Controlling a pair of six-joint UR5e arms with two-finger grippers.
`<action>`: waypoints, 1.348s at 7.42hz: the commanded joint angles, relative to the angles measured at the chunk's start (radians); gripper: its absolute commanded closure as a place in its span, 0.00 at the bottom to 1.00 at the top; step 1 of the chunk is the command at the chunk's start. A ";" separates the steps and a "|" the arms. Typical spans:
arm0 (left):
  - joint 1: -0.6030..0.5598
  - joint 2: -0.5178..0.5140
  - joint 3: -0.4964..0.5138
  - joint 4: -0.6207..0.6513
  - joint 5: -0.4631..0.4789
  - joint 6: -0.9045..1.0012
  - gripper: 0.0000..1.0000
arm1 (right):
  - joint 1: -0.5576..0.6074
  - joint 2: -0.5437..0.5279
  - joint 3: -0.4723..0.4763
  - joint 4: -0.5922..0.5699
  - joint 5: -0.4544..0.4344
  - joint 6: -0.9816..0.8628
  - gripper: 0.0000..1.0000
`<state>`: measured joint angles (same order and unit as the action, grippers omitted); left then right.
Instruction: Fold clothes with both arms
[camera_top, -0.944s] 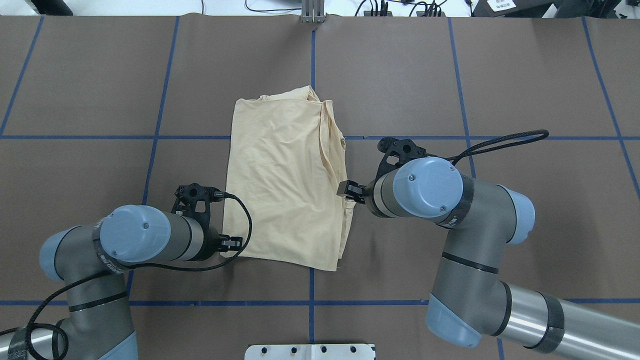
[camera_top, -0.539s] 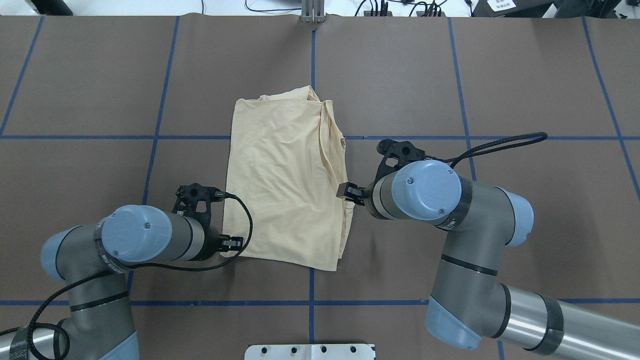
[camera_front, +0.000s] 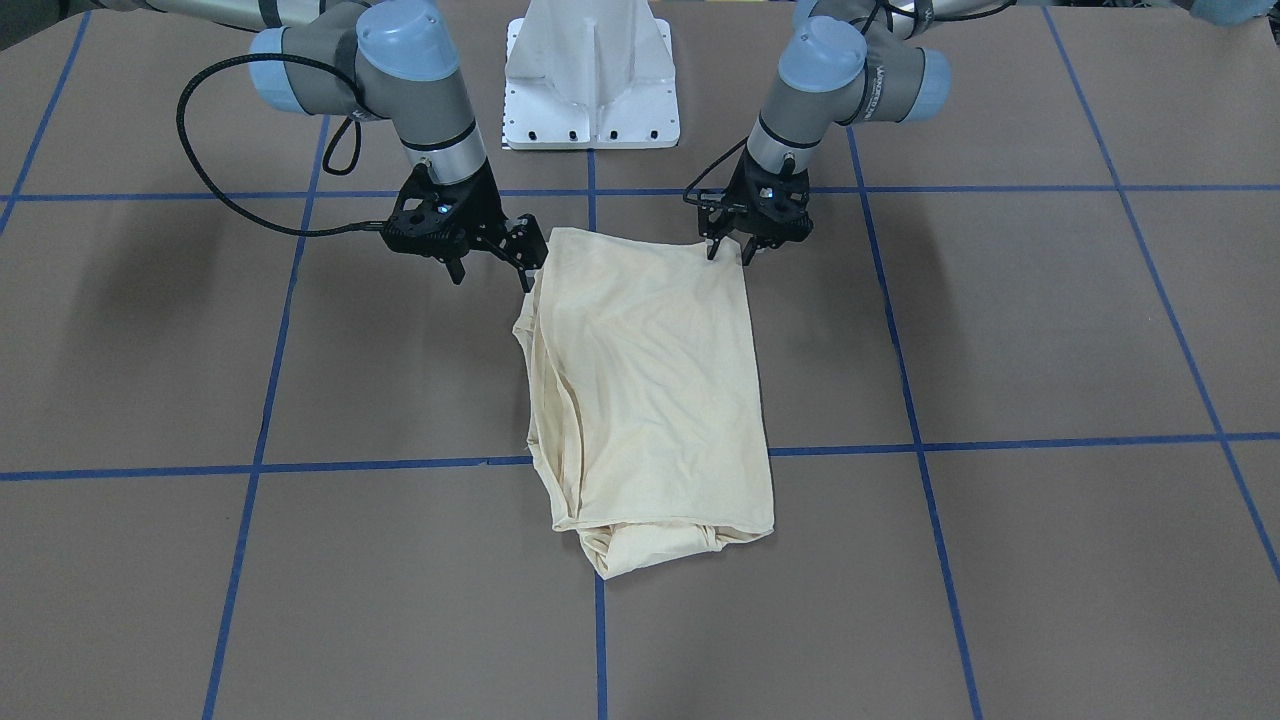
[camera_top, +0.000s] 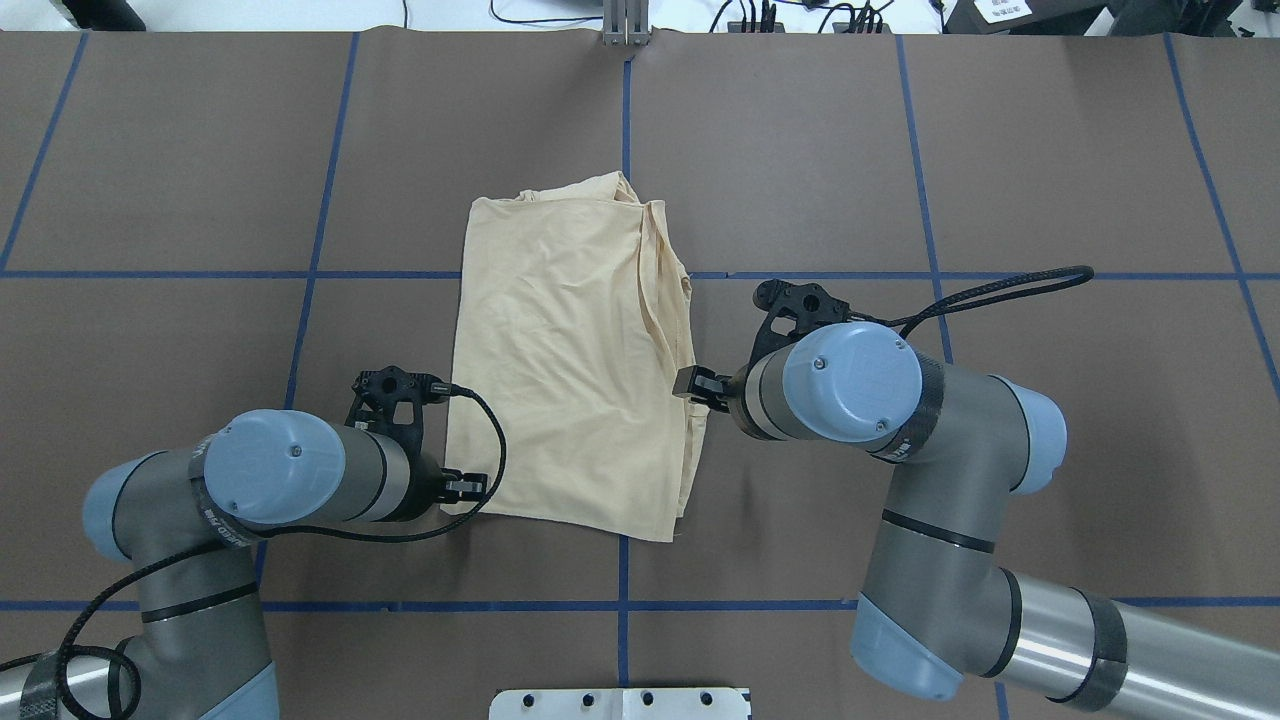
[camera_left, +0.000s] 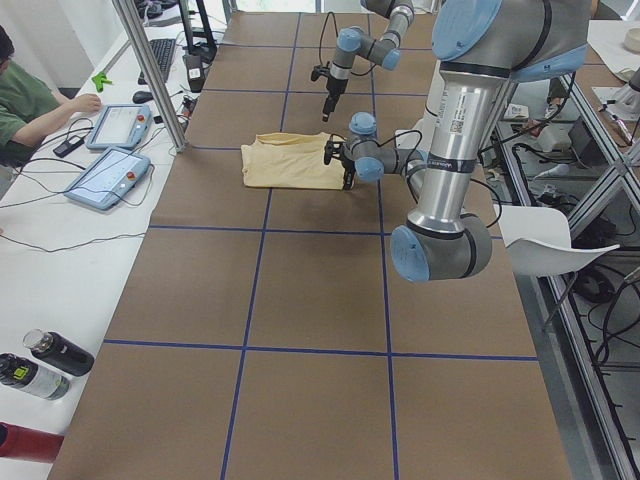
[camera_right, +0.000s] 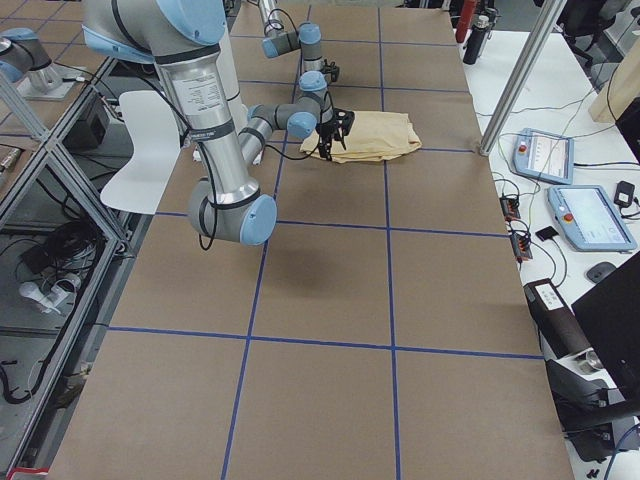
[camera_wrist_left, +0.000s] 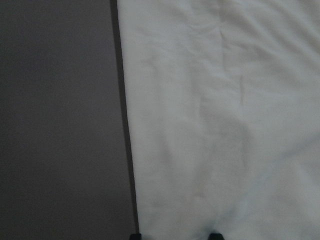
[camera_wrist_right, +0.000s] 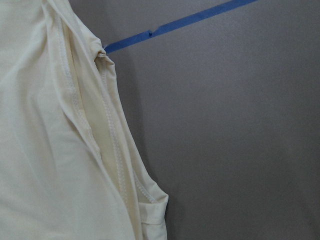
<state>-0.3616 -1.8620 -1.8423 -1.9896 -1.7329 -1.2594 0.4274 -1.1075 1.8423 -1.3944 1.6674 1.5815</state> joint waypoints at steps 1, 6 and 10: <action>0.000 0.003 0.000 0.000 -0.001 0.000 0.45 | -0.001 0.000 0.000 0.000 0.000 0.000 0.00; 0.000 0.007 -0.009 0.006 -0.036 0.000 0.45 | -0.001 0.002 0.000 0.000 0.000 0.000 0.00; 0.000 0.001 -0.002 0.006 -0.036 -0.002 0.45 | -0.001 0.002 0.002 0.000 0.000 0.000 0.00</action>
<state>-0.3620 -1.8573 -1.8473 -1.9835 -1.7686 -1.2604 0.4264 -1.1060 1.8437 -1.3944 1.6674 1.5816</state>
